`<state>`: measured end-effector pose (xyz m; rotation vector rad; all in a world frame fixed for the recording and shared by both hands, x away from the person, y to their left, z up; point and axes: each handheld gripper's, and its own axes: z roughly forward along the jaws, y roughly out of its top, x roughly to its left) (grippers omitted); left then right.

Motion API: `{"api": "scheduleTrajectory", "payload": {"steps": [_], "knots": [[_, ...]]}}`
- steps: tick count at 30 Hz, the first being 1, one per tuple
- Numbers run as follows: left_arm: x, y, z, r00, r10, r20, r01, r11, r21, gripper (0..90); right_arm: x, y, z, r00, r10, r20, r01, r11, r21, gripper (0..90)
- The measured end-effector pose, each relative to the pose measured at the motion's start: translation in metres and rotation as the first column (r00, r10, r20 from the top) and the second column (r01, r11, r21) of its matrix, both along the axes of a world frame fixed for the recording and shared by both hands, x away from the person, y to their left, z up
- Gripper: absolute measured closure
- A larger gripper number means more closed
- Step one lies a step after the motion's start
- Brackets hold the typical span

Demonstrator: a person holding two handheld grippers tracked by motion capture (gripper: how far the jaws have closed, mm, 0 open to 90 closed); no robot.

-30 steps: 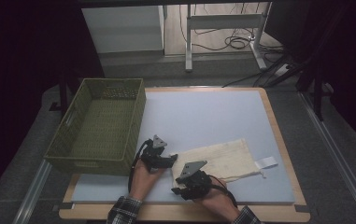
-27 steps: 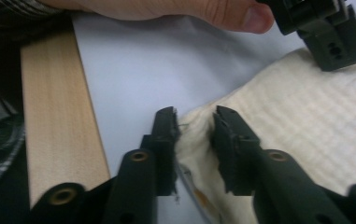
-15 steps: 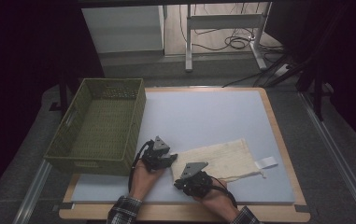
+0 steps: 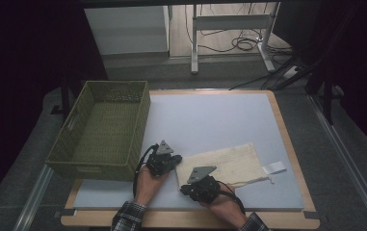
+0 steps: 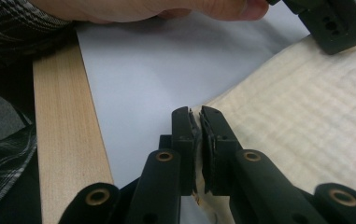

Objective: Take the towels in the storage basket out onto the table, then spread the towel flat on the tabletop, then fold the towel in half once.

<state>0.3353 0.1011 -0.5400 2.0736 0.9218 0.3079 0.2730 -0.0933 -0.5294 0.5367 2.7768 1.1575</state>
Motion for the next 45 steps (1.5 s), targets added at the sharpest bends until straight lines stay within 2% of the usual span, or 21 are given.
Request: {"api": "scheduleTrajectory", "payload": {"steps": [8,12,24,32,45], "knots": [[0.000,-0.006,0.010,0.9994,-0.012,0.032,0.012,0.9999,-0.001,85.7,0.000,-0.010,0.011,0.9998,-0.012,0.016,0.011,0.999,0.039,84.2],[0.003,-0.011,0.016,0.9984,-0.026,0.051,0.026,0.9996,-0.008,85.7,0.001,-0.021,0.018,0.9992,-0.026,0.030,0.024,0.998,0.055,84.3],[0.013,-0.029,0.031,0.9945,-0.065,0.083,0.067,0.9975,-0.022,85.6,0.005,-0.047,0.027,0.9966,-0.072,0.039,0.069,0.994,0.086,84.2],[0.025,-0.052,0.042,0.9888,-0.110,0.101,0.114,0.9932,-0.025,85.6,0.010,-0.074,0.033,0.9902,-0.131,0.049,0.126,0.987,0.102,84.2],[0.038,-0.093,0.050,0.9795,-0.166,0.115,0.168,0.9856,-0.014,85.6,0.012,-0.116,0.039,0.9770,-0.207,0.053,0.200,0.974,0.110,84.2]]}}
